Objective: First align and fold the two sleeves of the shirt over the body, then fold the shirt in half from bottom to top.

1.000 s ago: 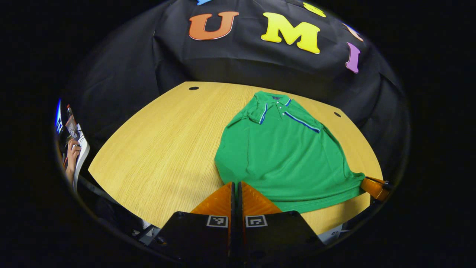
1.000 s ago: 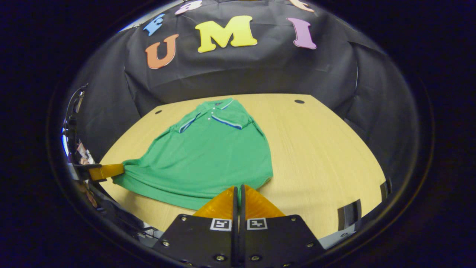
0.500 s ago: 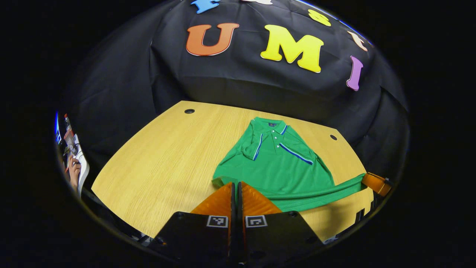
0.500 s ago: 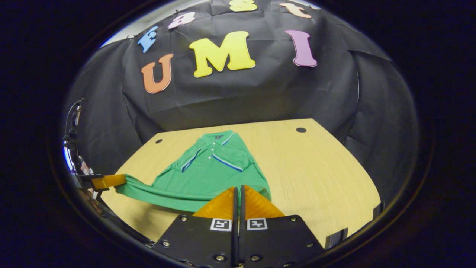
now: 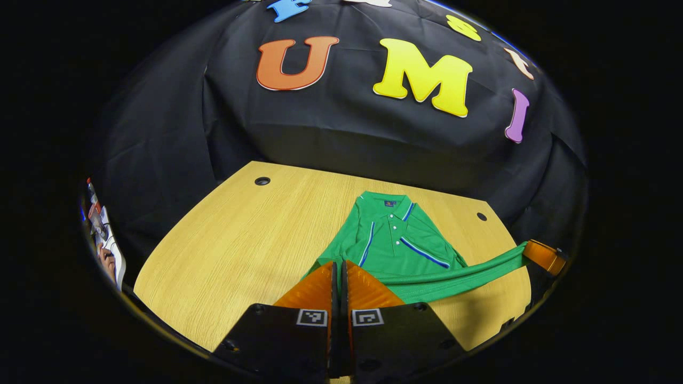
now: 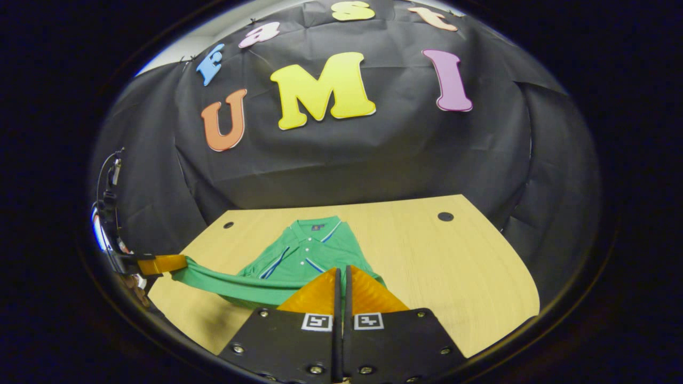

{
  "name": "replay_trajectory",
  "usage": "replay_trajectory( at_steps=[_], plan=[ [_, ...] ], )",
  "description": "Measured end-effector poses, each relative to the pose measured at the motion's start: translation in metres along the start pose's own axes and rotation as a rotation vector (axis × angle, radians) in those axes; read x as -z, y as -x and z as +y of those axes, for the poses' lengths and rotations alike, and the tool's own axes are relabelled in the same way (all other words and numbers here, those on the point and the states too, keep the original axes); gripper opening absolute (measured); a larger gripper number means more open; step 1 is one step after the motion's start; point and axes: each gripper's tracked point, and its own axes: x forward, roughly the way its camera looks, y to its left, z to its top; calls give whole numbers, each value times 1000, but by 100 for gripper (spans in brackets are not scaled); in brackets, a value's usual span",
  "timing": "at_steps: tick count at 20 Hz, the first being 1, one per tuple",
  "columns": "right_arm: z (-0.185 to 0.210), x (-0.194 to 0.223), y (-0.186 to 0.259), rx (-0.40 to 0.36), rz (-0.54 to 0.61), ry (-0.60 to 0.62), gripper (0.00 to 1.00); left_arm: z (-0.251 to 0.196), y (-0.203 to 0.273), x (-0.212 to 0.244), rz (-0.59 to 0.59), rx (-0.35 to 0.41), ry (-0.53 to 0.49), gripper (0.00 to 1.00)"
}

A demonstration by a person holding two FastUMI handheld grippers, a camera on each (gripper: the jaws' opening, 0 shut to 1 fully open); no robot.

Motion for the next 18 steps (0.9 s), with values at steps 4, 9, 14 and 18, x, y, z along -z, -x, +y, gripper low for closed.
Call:
replay_trajectory(
  at_steps=[4, 9, 14, 18],
  plan=[
    [-7, -21, -33, -5, -6, -6, 0, -6, -31, -22, -6, 7, -17, 3],
    [-14, -42, -83, -11, -10, 3, 0, -11, -80, -49, -10, 13, -38, 3],
    [-18, -56, -137, -22, -5, 4, 0, -10, -132, -76, -15, 10, -38, 3],
    [-23, -65, -188, -28, 10, 14, 0, -11, -180, -84, 1, 9, -50, 3]
  ],
)
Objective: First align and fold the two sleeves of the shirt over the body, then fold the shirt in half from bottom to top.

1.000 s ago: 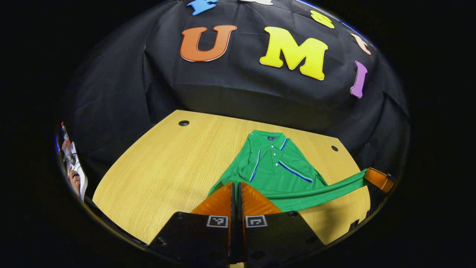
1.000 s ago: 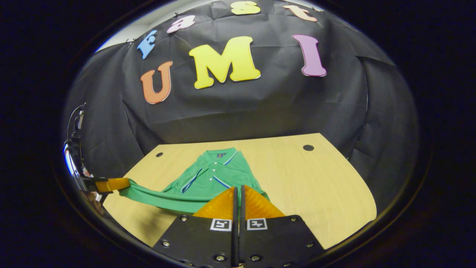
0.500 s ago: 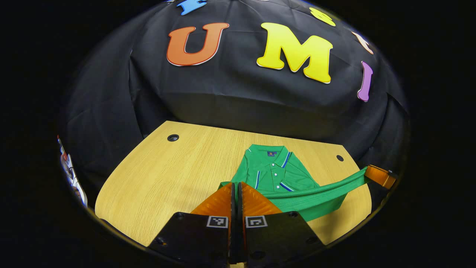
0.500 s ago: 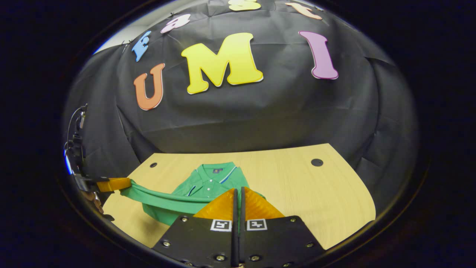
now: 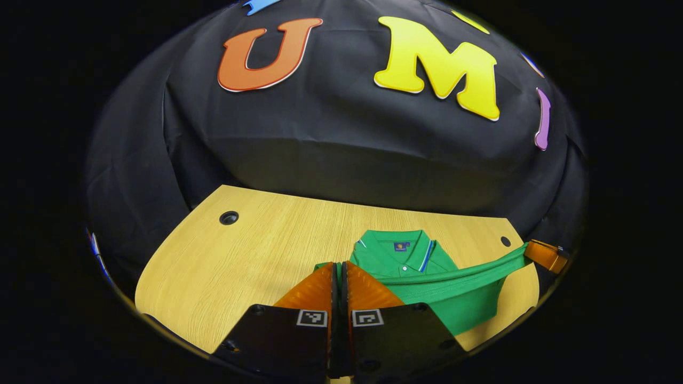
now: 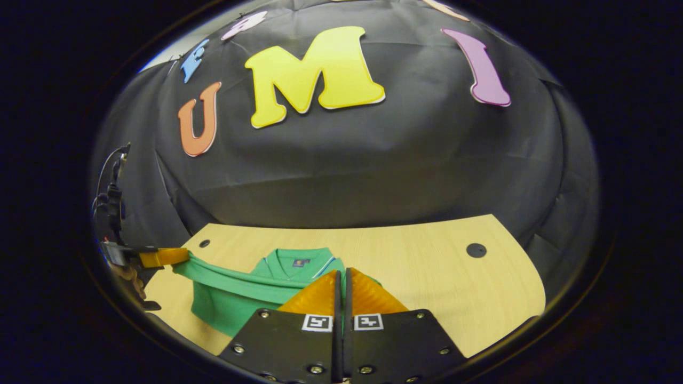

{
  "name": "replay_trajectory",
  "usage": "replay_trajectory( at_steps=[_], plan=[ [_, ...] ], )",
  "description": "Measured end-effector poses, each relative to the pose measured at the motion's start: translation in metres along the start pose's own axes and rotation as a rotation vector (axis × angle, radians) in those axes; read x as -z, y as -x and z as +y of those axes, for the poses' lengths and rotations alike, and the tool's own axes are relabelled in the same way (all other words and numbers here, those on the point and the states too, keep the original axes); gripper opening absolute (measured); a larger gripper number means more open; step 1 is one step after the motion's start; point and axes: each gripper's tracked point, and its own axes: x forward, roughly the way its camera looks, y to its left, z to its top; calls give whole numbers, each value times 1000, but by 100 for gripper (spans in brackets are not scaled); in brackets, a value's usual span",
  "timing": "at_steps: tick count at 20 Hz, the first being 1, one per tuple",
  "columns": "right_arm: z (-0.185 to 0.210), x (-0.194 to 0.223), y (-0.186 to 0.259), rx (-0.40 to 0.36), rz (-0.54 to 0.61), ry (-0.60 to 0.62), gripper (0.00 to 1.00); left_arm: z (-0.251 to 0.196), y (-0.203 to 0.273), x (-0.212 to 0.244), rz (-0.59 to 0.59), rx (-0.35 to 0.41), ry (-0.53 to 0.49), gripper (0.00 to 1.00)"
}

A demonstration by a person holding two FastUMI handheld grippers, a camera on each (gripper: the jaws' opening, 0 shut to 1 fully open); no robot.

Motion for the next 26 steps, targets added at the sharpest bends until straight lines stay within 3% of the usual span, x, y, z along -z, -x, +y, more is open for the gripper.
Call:
replay_trajectory(
  at_steps=[13, 16, 18, 19, 21, 23, 26],
  plan=[
    [-16, 1, -114, 17, 25, 16, 0, -1, -111, -17, -39, -8, -64, 3],
    [-21, 12, -128, 27, 38, 7, 0, -14, -129, -8, -26, 55, -69, 5],
    [-28, 26, -139, 55, 74, -23, 0, -15, -138, -4, -38, 70, -44, 0],
    [-26, 35, -143, 33, 66, -42, 18, -19, -141, -5, -54, 90, -17, 34],
    [-29, 42, -148, 38, 72, -71, 98, -14, -145, 2, -39, 72, -3, 100],
    [-31, 44, -145, 52, 68, -72, 94, -13, -142, 5, -44, 60, -58, 100],
    [-31, 39, -135, 69, 47, -57, 94, -19, -135, -1, -56, 78, -44, 100]
  ],
)
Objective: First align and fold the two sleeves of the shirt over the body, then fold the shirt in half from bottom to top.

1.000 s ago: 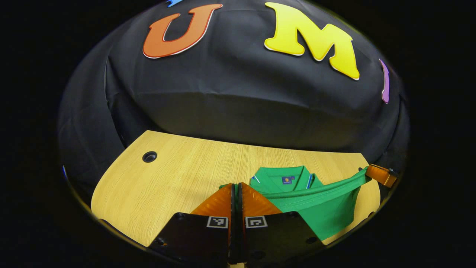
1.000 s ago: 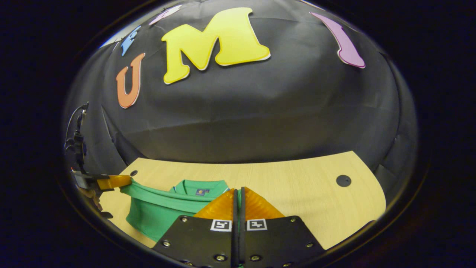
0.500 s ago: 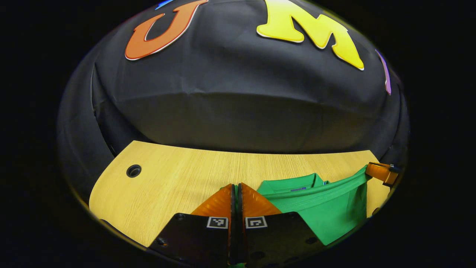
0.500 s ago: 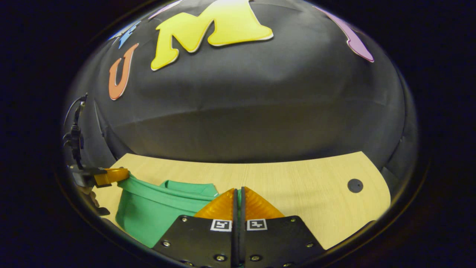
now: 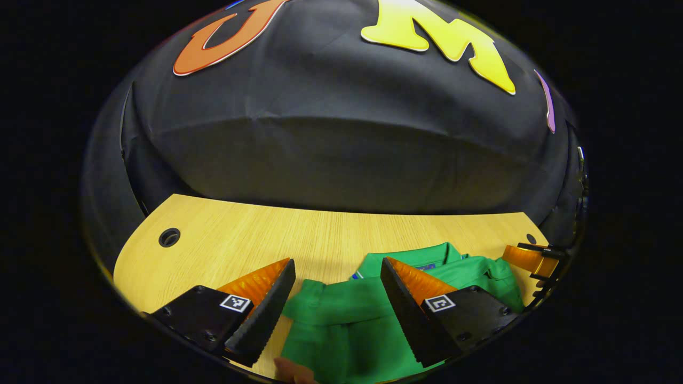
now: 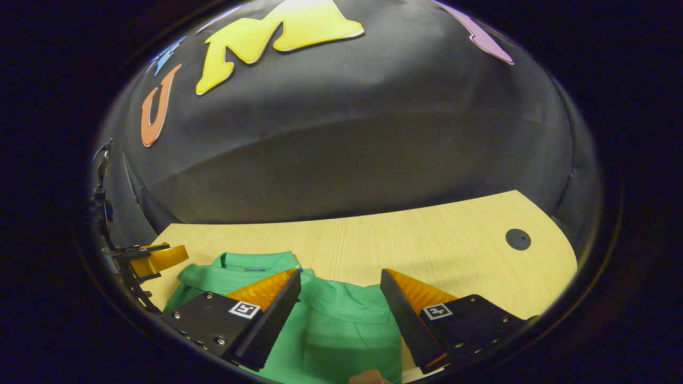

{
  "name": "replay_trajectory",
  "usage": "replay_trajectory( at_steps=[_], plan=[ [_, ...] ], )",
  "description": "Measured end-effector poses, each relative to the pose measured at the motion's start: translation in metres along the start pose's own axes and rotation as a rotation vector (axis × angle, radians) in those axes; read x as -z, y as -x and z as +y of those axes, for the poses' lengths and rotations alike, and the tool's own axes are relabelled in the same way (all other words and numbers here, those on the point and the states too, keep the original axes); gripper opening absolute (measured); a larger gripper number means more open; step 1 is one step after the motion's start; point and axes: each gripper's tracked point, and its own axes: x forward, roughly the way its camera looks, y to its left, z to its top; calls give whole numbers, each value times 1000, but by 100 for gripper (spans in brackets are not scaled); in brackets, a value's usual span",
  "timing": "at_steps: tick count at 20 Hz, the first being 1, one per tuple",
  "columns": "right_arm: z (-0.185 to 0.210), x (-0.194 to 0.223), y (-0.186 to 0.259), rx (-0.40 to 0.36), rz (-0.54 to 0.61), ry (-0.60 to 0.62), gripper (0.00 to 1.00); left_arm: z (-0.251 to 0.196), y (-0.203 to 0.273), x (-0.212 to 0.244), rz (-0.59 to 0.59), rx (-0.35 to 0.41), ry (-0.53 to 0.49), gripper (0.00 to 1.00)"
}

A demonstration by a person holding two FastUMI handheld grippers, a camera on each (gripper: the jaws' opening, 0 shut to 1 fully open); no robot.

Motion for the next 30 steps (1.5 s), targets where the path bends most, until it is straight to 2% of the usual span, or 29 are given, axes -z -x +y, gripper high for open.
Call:
replay_trajectory(
  at_steps=[6, 13, 16, 17, 18, 21, 22, 23, 27, 30],
  plan=[
    [7, -44, 57, 5, -112, 34, 94, -7, 50, -33, -87, -19, -34, 100],
    [44, -84, 182, -21, -300, 125, 94, -25, 174, -78, -280, -3, -40, 100],
    [60, -82, 236, -35, -343, 154, 94, -32, 231, -80, -331, -1, -52, 100],
    [65, -78, 254, -41, -352, 157, 94, -33, 248, -77, -342, -4, -57, 96],
    [69, -73, 270, -46, -357, 160, 94, -34, 265, -74, -355, -5, -65, 100],
    [73, -61, 320, -45, -375, 159, 94, -35, 311, -56, -359, -23, -86, 100],
    [75, -59, 338, -46, -385, 161, 94, -35, 327, -50, -361, -30, -81, 96],
    [77, -57, 355, -43, -396, 167, 94, -38, 342, -46, -366, -30, -79, 100],
    [86, -51, 420, -45, -443, 187, 94, -49, 403, -44, -418, -28, -99, 100],
    [88, -47, 455, -35, -471, 204, 94, -54, 430, -40, -431, -38, -101, 100]
  ],
)
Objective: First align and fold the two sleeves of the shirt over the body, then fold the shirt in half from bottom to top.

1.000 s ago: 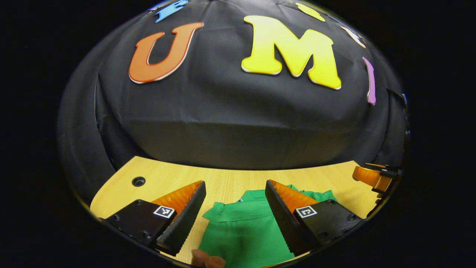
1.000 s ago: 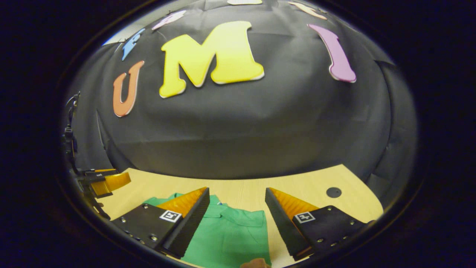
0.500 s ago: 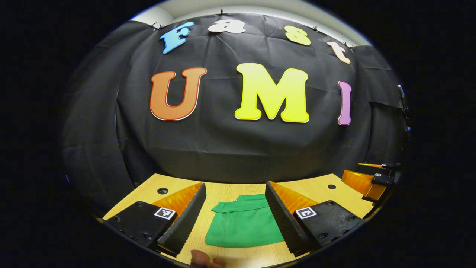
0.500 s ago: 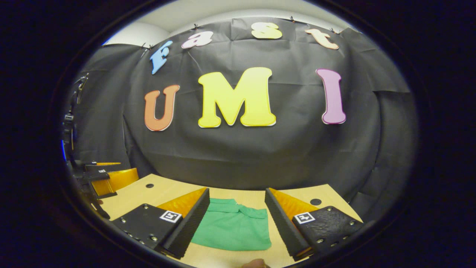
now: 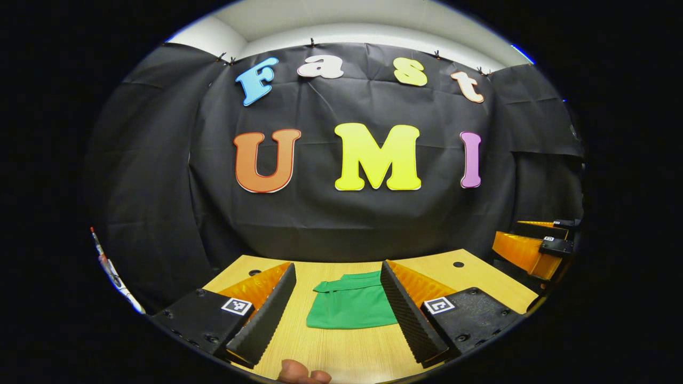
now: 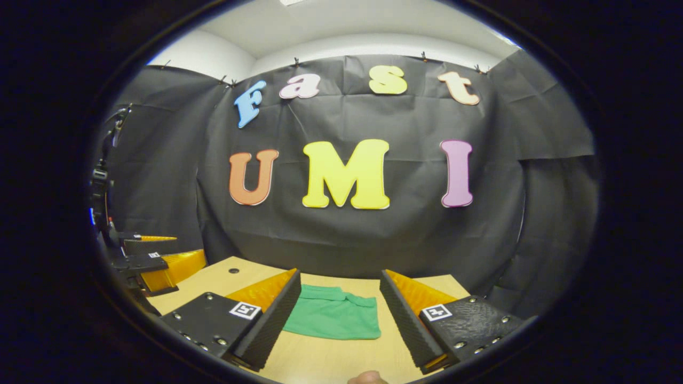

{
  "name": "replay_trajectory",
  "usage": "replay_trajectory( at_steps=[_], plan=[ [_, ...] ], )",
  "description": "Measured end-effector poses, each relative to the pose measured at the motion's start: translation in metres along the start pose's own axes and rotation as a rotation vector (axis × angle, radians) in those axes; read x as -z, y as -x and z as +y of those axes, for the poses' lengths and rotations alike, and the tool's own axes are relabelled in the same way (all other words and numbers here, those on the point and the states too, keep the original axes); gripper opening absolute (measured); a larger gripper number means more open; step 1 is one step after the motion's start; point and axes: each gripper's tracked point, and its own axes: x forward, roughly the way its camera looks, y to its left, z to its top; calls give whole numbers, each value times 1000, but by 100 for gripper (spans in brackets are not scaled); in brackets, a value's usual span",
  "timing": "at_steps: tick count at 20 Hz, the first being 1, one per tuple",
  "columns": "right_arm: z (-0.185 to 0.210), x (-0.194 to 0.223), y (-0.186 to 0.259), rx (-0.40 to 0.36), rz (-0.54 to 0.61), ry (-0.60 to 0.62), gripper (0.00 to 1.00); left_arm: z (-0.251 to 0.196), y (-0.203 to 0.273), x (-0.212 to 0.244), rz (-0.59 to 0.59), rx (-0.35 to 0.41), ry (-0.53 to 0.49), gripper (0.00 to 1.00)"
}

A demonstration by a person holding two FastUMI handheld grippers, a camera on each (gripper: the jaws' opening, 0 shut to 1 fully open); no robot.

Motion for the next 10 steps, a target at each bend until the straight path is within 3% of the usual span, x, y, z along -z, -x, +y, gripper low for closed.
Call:
replay_trajectory(
  at_steps=[1, 2, 4, 5, 9, 10],
  plan=[
    [0, -3, 9, 5, -7, 0, 94, -3, 7, -3, -3, 2, 1, 96],
    [1, -5, 15, 5, -12, -2, 95, -5, 14, -4, -7, 5, -1, 100],
    [1, -7, 26, 10, -14, -6, 93, -6, 26, -8, -20, 2, -7, 95],
    [0, -6, 28, 13, -16, -9, 94, -8, 29, -10, -24, 5, -11, 100],
    [-8, -3, 35, 29, -6, -8, 94, -9, 35, -10, -31, 0, -16, 100],
    [-9, -2, 36, 33, -4, -9, 94, -10, 36, -9, -29, 0, -18, 96]
  ],
)
